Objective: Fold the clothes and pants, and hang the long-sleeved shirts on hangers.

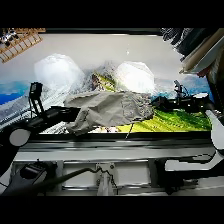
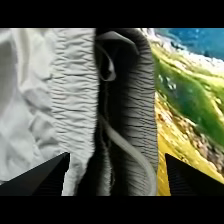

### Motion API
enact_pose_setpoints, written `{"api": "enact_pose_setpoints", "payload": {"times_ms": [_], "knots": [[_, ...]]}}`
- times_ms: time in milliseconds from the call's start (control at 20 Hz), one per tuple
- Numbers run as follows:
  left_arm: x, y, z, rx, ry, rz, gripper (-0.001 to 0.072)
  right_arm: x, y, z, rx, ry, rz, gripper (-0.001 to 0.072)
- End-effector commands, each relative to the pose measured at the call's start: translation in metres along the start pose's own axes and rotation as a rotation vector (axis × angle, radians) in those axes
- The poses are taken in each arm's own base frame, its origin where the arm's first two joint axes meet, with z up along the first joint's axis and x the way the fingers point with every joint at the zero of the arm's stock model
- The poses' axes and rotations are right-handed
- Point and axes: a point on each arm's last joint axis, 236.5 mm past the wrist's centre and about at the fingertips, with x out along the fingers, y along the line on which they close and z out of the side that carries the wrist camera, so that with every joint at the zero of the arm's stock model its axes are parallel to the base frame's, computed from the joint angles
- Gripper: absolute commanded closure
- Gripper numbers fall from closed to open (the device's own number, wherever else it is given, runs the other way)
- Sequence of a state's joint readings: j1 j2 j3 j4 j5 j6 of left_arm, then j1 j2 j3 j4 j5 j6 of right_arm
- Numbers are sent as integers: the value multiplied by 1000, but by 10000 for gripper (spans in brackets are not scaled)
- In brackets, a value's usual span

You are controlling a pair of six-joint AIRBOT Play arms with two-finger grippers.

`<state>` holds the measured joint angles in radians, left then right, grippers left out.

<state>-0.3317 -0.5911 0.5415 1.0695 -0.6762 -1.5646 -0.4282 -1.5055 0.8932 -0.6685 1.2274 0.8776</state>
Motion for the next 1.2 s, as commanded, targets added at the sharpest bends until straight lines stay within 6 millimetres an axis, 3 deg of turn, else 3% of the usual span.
{"api": "enact_pose_setpoints", "payload": {"times_ms": [0, 300, 550, 600, 650, 750, 850, 900, 950, 1150], "knots": [[12, 3, -5, -37, 29, -1, 81, 5, -5, -3, 12, 15, 6, 13], [15, -11, 5, -3, -25, -31, 82, 19, -6, -13, 42, 70, 27, 18], [16, -26, 8, 2, -46, -71, 82, 57, 16, -26, 28, 148, 70, 32], [16, -29, 8, -12, -49, -82, 83, 64, 20, -27, 22, 154, 72, 90], [16, -30, 8, -22, -48, -88, 88, 67, 23, -26, 15, 150, 70, 202], [16, -30, 8, -21, -49, -87, 201, 67, 33, -23, 24, 139, 104, 475], [20, -28, 11, -25, -58, -81, 245, 61, 41, -23, 30, 137, 113, 650], [23, -25, 11, -30, -57, -74, 267, 56, 45, -23, 31, 134, 111, 675], [29, -22, 10, -36, -49, -64, 334, 52, 48, -22, 52, 131, 98, 675], [60, -16, -10, -83, 43, -43, 394, 24, 47, -34, 175, 172, -42, 676]]}}
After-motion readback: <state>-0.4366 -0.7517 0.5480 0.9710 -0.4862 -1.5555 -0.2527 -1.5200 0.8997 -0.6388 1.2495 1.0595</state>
